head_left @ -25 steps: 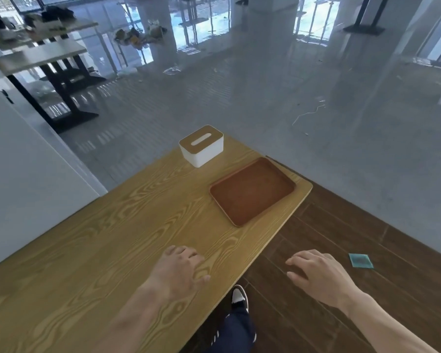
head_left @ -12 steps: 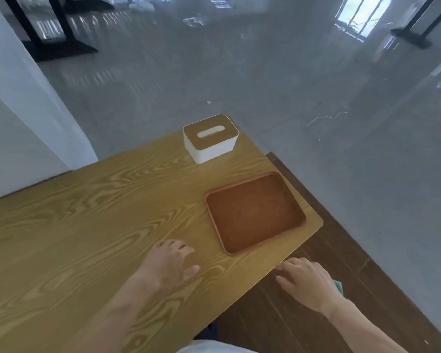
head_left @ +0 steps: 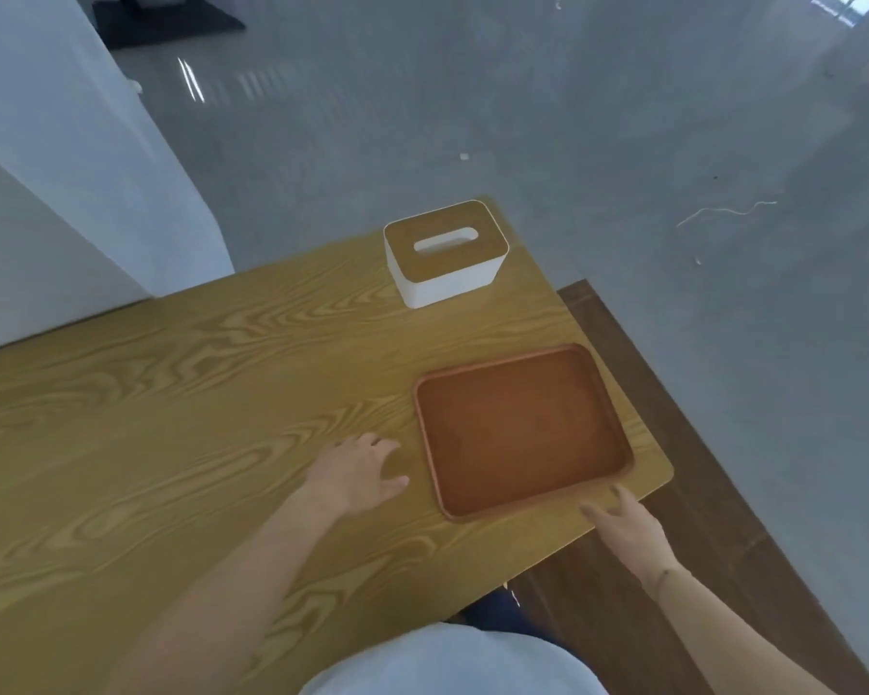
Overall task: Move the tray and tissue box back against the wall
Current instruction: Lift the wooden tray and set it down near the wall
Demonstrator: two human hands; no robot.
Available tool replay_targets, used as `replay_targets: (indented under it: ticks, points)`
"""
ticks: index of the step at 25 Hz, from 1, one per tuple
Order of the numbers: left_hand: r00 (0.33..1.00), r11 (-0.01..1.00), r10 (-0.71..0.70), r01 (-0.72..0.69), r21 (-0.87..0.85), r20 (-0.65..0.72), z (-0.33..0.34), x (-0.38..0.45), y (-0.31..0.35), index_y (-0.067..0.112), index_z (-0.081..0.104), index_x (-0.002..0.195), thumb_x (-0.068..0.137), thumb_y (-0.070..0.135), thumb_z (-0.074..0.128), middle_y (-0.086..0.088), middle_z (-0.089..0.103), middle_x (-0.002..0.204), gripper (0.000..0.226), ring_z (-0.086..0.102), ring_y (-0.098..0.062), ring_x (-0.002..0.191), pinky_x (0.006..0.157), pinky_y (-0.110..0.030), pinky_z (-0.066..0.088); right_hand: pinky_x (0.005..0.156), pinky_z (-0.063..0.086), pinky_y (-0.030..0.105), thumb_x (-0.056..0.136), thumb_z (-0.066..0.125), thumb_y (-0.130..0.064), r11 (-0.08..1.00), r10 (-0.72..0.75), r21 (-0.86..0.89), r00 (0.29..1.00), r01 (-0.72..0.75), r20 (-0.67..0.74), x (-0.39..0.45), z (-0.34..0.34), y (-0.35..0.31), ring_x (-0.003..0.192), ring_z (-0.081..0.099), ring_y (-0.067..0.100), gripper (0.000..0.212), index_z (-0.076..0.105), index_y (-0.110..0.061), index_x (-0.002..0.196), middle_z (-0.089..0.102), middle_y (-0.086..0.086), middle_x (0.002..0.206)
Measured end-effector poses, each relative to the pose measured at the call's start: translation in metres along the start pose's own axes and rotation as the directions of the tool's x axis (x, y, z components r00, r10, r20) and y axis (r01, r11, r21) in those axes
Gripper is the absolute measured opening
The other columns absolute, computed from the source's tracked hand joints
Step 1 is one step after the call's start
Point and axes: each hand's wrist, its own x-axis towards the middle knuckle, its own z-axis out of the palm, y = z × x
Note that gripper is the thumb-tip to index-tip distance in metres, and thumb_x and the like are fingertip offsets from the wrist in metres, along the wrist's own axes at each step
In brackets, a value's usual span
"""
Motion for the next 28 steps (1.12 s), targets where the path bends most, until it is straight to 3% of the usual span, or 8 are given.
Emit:
replay_targets:
  ticks: [3,8,12,15,18,22,26,28]
  points:
    - [0.996,0.983,-0.085,0.078,-0.165,-0.031,-0.008,0.022,0.011,0.030,0.027,0.153,0.090,0.064,0.050,-0.007,0.036,0.156,0.076,0.040,-0.029,0.139,0.109,-0.045,0.039,0.104,0.045,0.056,0.088,0.068,-0.042,0.954,0.108,0.281,0.994,-0.105,0.006,0.022,-0.008,0.002,0.123,0.055,0.038,0.090,0.011,-0.026,0.156,0.049,0.015,0.146]
    - [0.978,0.882,-0.204,0.162,-0.442,-0.049,-0.020,0.054,0.029,0.029,0.024,0.154,0.086,0.054,0.066,-0.012,0.044,0.151,0.084,0.047,-0.028,0.133,0.110,-0.041,0.038,0.088,0.057,0.052,0.089,0.070,-0.034,0.915,0.098,0.394,0.995,-0.092,0.003,0.041,-0.019,0.003,0.094,0.068,0.029,0.084,0.017,-0.033,0.154,0.062,0.010,0.120]
    - [0.967,0.791,-0.247,0.165,-0.589,-0.062,-0.024,0.074,0.042,0.030,0.030,0.152,0.086,0.033,0.073,-0.007,0.055,0.142,0.079,0.055,-0.021,0.119,0.098,-0.030,0.041,0.086,0.058,0.052,0.089,0.070,-0.025,0.918,0.079,0.390,0.997,-0.072,-0.001,0.059,-0.031,0.004,0.086,0.071,0.025,0.072,0.029,-0.031,0.148,0.069,0.008,0.099]
    - [0.955,0.741,-0.286,0.168,-0.650,-0.079,-0.021,0.083,0.045,0.024,0.033,0.150,0.085,0.017,0.074,-0.004,0.058,0.137,0.077,0.056,-0.023,0.119,0.097,-0.030,0.042,0.082,0.061,0.048,0.089,0.071,-0.019,0.930,0.059,0.363,0.998,-0.054,-0.002,0.069,-0.037,0.007,0.077,0.073,0.021,0.065,0.035,-0.029,0.142,0.072,0.012,0.093]
    - [0.931,0.690,-0.353,0.189,-0.699,-0.096,-0.015,0.087,0.051,0.024,0.036,0.146,0.083,0.005,0.072,-0.005,0.062,0.120,0.075,0.061,-0.023,0.098,0.079,-0.031,0.046,0.068,0.059,0.038,0.088,0.071,-0.013,0.935,0.028,0.352,0.999,-0.033,0.020,0.075,-0.044,0.009,0.070,0.072,0.018,0.062,0.039,-0.028,0.138,0.072,0.015,0.096]
    - [0.902,0.626,-0.407,0.161,-0.763,-0.143,-0.007,0.082,0.056,0.026,0.040,0.142,0.078,-0.010,0.065,-0.009,0.063,0.112,0.077,0.061,-0.024,0.090,0.072,-0.032,0.048,0.078,0.060,0.044,0.088,0.071,-0.012,0.947,-0.042,0.320,0.999,0.033,0.023,0.079,-0.056,0.009,0.079,0.072,0.022,0.057,0.042,-0.029,0.133,0.070,0.011,0.095]
    - [0.855,0.553,-0.469,0.089,-0.828,-0.222,-0.005,0.058,0.056,0.028,0.045,0.135,0.075,-0.016,0.059,-0.004,0.059,0.081,0.075,0.060,-0.023,0.070,0.070,-0.047,0.056,0.082,0.057,0.047,0.086,0.074,-0.016,0.946,-0.179,0.285,0.982,0.157,0.053,0.081,-0.074,-0.002,0.083,0.070,0.024,0.057,0.042,-0.031,0.130,0.073,0.008,0.089]
    - [0.825,0.511,-0.500,0.036,-0.859,-0.263,-0.007,0.038,0.053,0.029,0.046,0.135,0.076,-0.017,0.057,-0.005,0.054,0.076,0.076,0.056,-0.026,0.067,0.072,-0.056,0.056,0.086,0.056,0.050,0.084,0.076,-0.017,0.935,-0.255,0.276,0.963,0.222,0.089,0.081,-0.083,-0.013,0.083,0.071,0.023,0.056,0.043,-0.034,0.126,0.075,0.004,0.086]
